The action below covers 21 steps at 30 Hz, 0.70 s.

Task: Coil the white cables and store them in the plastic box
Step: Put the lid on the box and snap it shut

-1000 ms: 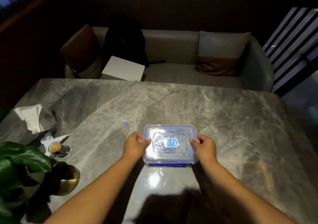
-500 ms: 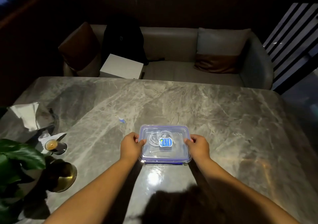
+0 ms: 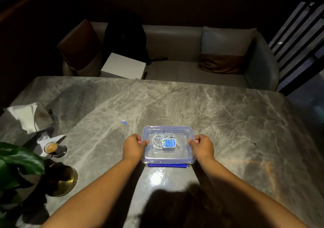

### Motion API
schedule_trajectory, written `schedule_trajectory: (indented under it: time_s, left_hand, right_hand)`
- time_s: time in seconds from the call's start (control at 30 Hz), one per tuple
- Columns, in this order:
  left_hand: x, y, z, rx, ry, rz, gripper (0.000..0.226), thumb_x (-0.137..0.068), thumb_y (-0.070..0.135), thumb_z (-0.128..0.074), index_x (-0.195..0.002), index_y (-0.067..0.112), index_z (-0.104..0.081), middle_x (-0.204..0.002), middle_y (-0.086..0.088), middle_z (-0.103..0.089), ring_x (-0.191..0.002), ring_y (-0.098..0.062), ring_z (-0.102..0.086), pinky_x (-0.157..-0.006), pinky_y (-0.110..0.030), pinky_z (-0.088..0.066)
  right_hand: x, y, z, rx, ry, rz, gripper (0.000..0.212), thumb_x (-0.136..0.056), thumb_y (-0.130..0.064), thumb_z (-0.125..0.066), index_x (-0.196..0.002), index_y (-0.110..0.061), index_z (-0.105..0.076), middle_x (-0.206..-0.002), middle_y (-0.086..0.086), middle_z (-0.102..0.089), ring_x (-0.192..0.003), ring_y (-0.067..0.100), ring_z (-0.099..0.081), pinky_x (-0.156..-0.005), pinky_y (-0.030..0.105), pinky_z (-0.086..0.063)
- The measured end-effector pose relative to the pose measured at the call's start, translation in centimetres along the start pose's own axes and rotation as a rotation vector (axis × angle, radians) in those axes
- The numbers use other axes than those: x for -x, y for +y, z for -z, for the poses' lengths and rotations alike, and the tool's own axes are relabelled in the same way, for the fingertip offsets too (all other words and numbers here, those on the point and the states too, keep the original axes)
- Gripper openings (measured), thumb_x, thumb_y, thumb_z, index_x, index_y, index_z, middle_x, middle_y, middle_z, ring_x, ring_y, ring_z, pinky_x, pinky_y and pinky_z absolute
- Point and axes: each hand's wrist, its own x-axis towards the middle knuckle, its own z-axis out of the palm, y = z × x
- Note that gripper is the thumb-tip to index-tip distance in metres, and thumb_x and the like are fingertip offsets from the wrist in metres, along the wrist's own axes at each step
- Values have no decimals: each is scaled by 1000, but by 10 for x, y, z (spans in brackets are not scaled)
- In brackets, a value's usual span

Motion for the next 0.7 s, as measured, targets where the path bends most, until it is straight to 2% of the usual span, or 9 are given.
schedule_trajectory:
  time_s: [0.13, 0.33, 0.5, 0.7]
  left_hand:
    - [-4, 0, -1, -22, -11, 4, 30, -82, 22, -78, -72, 11, -52, -66, -2, -56, -63, -21, -52, -56, -29, -38]
    - [-12, -1, -1, -42, -44, 18, 32, -81, 23, -79, -72, 13, -50, -67, -1, -56, -63, -20, -53, -55, -28, -37]
    - [-14, -5, -2, -6, -46, 45, 32, -80, 23, -80, -75, 12, -51, -70, -1, -56, -65, -20, -53, -56, -27, -37]
    - [-15, -9, -2, 41, -81, 68, 33, -82, 23, -79, -77, 13, -49, -72, -2, -55, -65, -19, -51, -57, -26, -39]
  right_hand:
    - [-8, -1, -1, 45, -9, -32, 19, -85, -24, -72, -86, -8, -63, -82, 6, -66, -77, 26, -63, -70, 33, -48]
    - [-12, 0, -2, 86, -19, -5, 21, -86, -25, -70, -84, -12, -54, -83, 7, -62, -77, 25, -59, -68, 31, -43]
    - [-8, 9, -9, 69, -12, 9, 22, -90, -29, -67, -95, -11, -56, -97, 10, -64, -87, 27, -62, -74, 35, -49]
    - [-4, 10, -9, 47, -9, -1, 24, -92, -31, -65, -99, -10, -56, -96, 8, -65, -82, 23, -60, -69, 31, -46]
